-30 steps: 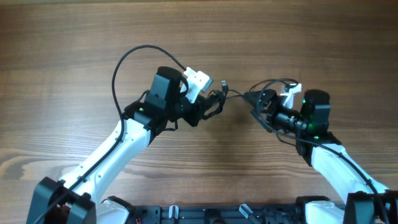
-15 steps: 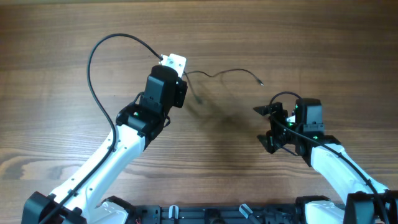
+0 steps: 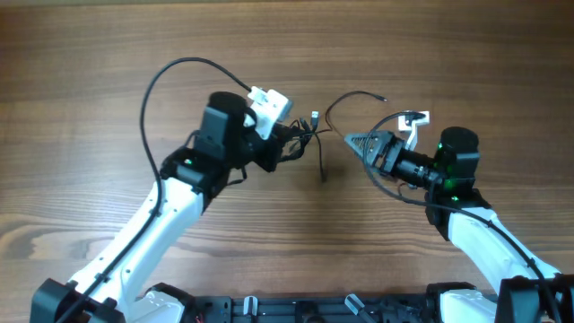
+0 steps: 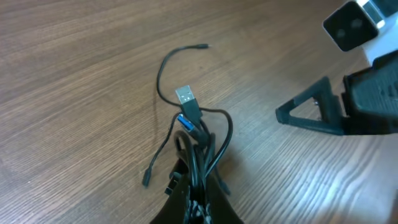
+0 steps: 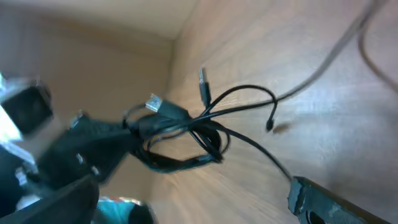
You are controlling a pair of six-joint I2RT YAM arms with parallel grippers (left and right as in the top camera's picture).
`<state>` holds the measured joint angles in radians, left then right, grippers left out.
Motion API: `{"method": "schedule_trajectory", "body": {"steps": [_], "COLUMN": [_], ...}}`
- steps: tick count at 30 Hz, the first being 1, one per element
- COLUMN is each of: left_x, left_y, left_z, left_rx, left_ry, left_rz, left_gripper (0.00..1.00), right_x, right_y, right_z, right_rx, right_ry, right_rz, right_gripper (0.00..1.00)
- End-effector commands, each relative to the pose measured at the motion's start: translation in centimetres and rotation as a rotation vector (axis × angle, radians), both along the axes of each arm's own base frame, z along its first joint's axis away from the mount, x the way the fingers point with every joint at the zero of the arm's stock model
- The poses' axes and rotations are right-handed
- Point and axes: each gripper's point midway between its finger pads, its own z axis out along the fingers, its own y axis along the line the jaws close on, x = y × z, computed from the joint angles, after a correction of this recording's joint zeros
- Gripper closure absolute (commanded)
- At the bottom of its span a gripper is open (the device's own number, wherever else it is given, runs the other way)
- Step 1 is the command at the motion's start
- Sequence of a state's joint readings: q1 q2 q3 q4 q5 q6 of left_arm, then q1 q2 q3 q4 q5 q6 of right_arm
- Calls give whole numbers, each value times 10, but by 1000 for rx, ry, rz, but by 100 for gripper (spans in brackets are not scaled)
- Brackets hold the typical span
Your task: Untangle cables
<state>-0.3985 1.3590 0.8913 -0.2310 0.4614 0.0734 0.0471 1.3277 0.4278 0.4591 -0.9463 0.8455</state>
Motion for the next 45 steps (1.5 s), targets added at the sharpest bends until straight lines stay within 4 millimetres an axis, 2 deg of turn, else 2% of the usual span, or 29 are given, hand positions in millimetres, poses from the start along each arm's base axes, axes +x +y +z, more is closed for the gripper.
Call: {"method": "schedule_trajectory", "body": {"steps": [1,4,6,9,10,12,15,18,23,28,30,31,33,34,35,40,43,45], "left_x": [-16,-24,-31,-32,-34,-37,-43,-52,-64,-69,-67,-65,-60,-55,-50,-23,-10,-8], "left_y": [9,30,34,33,30,27,21,13,2,-4,-4,-4,-6,-6,-5,5,12,13], "left_z": [28,40,51,52,52,53,59,69,74,75,77,79,88,92,93,83,77,77], "left_rx": [-188,-332,-411,-449,-460,-474,-484,-488,-482,-479,-481,-483,-489,-488,-482,-406,-366,-363], "left_ry": [45,134,167,253,286,326,344,330,324,328,313,288,222,179,149,89,64,59], "left_rz": [-141,-171,-209,-170,-159,-150,-156,-185,-234,-255,-258,-265,-282,-282,-272,-119,-38,-32], "left_gripper": [96,96,96,96,96,96,96,96,96,96,96,96,96,96,96,96,96,96], "right_x": [0,8,10,-9,-24,-39,-37,-36,-44,-38,-38,-39,-44,-47,-51,-72,-71,-67], "right_y": [1,2,3,14,20,24,25,31,51,51,51,51,52,52,53,53,54,54], "right_z": [3,23,37,44,45,44,36,21,25,24,24,24,25,26,28,43,48,49], "right_rx": [-213,-287,-313,-259,-229,-188,-199,-180,-141,-167,-163,-151,-112,-81,-54,56,70,84], "right_ry": [-391,-630,-765,-839,-898,-961,-974,-937,-972,-964,-958,-937,-894,-842,-821,-760,-723,-641], "right_rz": [120,138,146,259,347,439,448,473,521,491,492,495,516,524,541,642,634,603], "right_gripper": [0,4,4,2,8,13,13,7,8,10,17,24,71,89,96,96,96,96]}}
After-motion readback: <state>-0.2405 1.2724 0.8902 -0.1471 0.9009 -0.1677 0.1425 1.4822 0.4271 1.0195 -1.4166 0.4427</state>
